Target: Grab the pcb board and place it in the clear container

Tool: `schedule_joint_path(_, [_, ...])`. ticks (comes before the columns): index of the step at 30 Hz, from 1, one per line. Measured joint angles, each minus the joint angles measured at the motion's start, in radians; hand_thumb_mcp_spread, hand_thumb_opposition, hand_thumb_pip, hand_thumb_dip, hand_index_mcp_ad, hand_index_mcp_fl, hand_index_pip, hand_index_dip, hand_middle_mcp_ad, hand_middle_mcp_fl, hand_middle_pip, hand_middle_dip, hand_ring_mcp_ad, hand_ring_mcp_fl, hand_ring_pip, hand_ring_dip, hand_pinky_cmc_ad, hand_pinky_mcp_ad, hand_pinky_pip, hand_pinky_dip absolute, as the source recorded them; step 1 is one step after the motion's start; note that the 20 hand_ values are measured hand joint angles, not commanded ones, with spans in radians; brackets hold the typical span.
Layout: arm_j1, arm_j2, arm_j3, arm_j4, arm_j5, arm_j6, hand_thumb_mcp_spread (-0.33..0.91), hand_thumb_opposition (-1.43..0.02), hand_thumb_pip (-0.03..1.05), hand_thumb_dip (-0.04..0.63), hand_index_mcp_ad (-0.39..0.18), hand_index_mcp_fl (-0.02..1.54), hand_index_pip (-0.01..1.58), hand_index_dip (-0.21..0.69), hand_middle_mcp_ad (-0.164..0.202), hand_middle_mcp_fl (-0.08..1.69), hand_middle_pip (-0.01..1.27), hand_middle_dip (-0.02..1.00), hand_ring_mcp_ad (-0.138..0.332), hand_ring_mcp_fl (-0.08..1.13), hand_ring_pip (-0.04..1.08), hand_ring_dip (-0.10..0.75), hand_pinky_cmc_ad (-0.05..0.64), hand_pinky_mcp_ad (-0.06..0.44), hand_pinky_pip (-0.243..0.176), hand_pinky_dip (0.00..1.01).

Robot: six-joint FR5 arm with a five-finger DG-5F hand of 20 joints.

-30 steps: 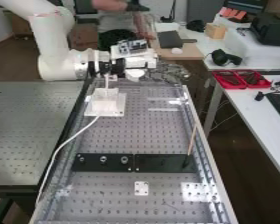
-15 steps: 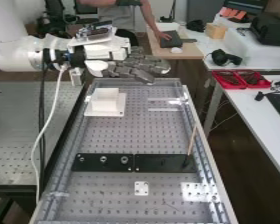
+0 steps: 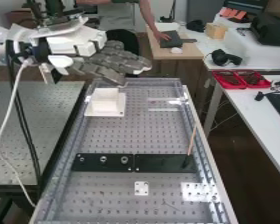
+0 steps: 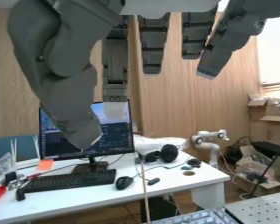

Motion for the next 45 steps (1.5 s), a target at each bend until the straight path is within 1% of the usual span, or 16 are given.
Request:
schedule_joint_path(2, [-0.006, 0.003, 0.0, -0.003, -0.008, 0.001, 0.4, -0.85, 0.65, 0.225, -0.103, 0.03, 1.52, 0.08, 0.068, 0.1, 0.13, 0.17, 0.215, 0.01, 0.08, 0.0, 0.332, 0.134, -0.065, 0.52])
schedule_joint_path(10, [-0.016, 0.005, 0.009, -0.021, -0.039, -0.005, 0.4, -0.85, 0.65, 0.225, -0.103, 0.04, 1.52, 0.08, 0.065, 0.1, 0.13, 0.17, 0.215, 0.01, 0.08, 0.0, 0.333, 0.134, -0.065, 0.52])
schedule_joint_path(23, [-0.015, 0.023, 0.001, -0.018, -0.034, -0.005, 0.4, -0.85, 0.65, 0.225, -0.101, 0.03, 1.51, 0.08, 0.065, 0.1, 0.13, 0.17, 0.215, 0.01, 0.08, 0.0, 0.33, 0.134, -0.065, 0.52])
schedule_joint_path(27, [-0.017, 0.025, 0.001, -0.021, -0.038, 0.011, 0.4, -0.85, 0.65, 0.225, -0.087, 0.03, 1.44, 0.08, 0.065, 0.1, 0.13, 0.17, 0.215, 0.01, 0.08, 0.0, 0.33, 0.134, -0.065, 0.53])
schedule_joint_path(28, [-0.017, 0.025, 0.001, -0.022, -0.039, 0.012, 0.39, -0.85, 0.65, 0.225, -0.087, 0.03, 1.4, 0.08, 0.065, 0.1, 0.13, 0.17, 0.215, 0.01, 0.08, 0.0, 0.319, 0.134, -0.065, 0.53])
schedule_joint_path(31, [-0.02, 0.027, 0.005, -0.032, -0.047, 0.012, 0.38, -0.85, 0.65, 0.225, -0.087, 0.03, 1.25, 0.075, 0.065, 0.1, 0.13, 0.17, 0.211, 0.01, 0.08, 0.0, 0.318, 0.134, -0.065, 0.54])
schedule_joint_path(33, [-0.021, 0.028, 0.01, -0.042, -0.051, 0.011, 0.38, -0.85, 0.65, 0.222, -0.087, 0.03, 1.07, 0.077, 0.065, 0.1, 0.13, 0.17, 0.211, 0.01, 0.08, 0.002, 0.316, 0.134, -0.065, 0.53])
schedule_joint_path(34, [-0.021, 0.028, 0.013, -0.047, -0.054, 0.011, 0.36, -0.83, 0.62, 0.22, -0.087, 0.03, 0.92, 0.079, 0.065, 0.1, 0.13, 0.17, 0.215, 0.01, 0.08, 0.002, 0.316, 0.134, -0.065, 0.54])
schedule_joint_path(36, [-0.022, 0.028, 0.02, -0.058, -0.061, 0.01, 0.36, -0.82, 0.58, 0.222, -0.087, 0.03, 0.79, 0.079, 0.065, 0.1, 0.13, 0.17, 0.215, 0.01, 0.08, 0.002, 0.314, 0.134, -0.065, 0.55])
schedule_joint_path(39, [-0.023, 0.03, 0.025, -0.066, -0.067, 0.011, 0.35, -0.8, 0.58, 0.188, -0.07, 0.06, 0.54, 0.075, 0.068, 0.1, 0.13, 0.17, 0.211, 0.01, 0.08, 0.002, 0.314, 0.134, -0.073, 0.55])
schedule_joint_path(40, [-0.023, 0.03, 0.026, -0.067, -0.069, 0.012, 0.33, -0.81, 0.57, 0.188, -0.066, 0.07, 0.48, 0.091, 0.068, 0.09, 0.14, 0.17, 0.211, 0.01, 0.08, 0.002, 0.314, 0.134, -0.075, 0.56])
schedule_joint_path(41, [-0.023, 0.031, 0.027, -0.07, -0.072, 0.013, 0.33, -0.79, 0.57, 0.188, -0.063, 0.09, 0.4, 0.087, 0.063, 0.09, 0.13, 0.17, 0.215, 0.01, 0.08, 0.002, 0.314, 0.134, -0.075, 0.57])
schedule_joint_path(42, [-0.023, 0.032, 0.028, -0.071, -0.072, 0.013, 0.32, -0.79, 0.57, 0.19, -0.063, 0.09, 0.36, 0.106, 0.066, 0.09, 0.14, 0.17, 0.211, 0.01, 0.08, 0.002, 0.312, 0.134, -0.075, 0.57])
schedule_joint_path(43, [-0.023, 0.033, 0.028, -0.071, -0.072, 0.013, 0.31, -0.77, 0.57, 0.175, -0.058, 0.1, 0.32, 0.11, 0.066, 0.09, 0.13, 0.17, 0.215, 0.01, 0.08, 0.002, 0.316, 0.136, -0.075, 0.57])
schedule_joint_path(44, [-0.023, 0.033, 0.028, -0.072, -0.072, 0.013, 0.32, -0.78, 0.57, 0.168, -0.056, 0.12, 0.29, 0.105, 0.066, 0.09, 0.13, 0.17, 0.215, 0.01, 0.08, 0.002, 0.312, 0.136, -0.075, 0.58])
schedule_joint_path(45, [-0.023, 0.034, 0.028, -0.072, -0.071, 0.014, 0.32, -0.77, 0.57, 0.159, -0.056, 0.12, 0.27, 0.124, 0.066, 0.09, 0.14, 0.17, 0.215, 0.01, 0.08, 0.002, 0.316, 0.136, -0.075, 0.6])
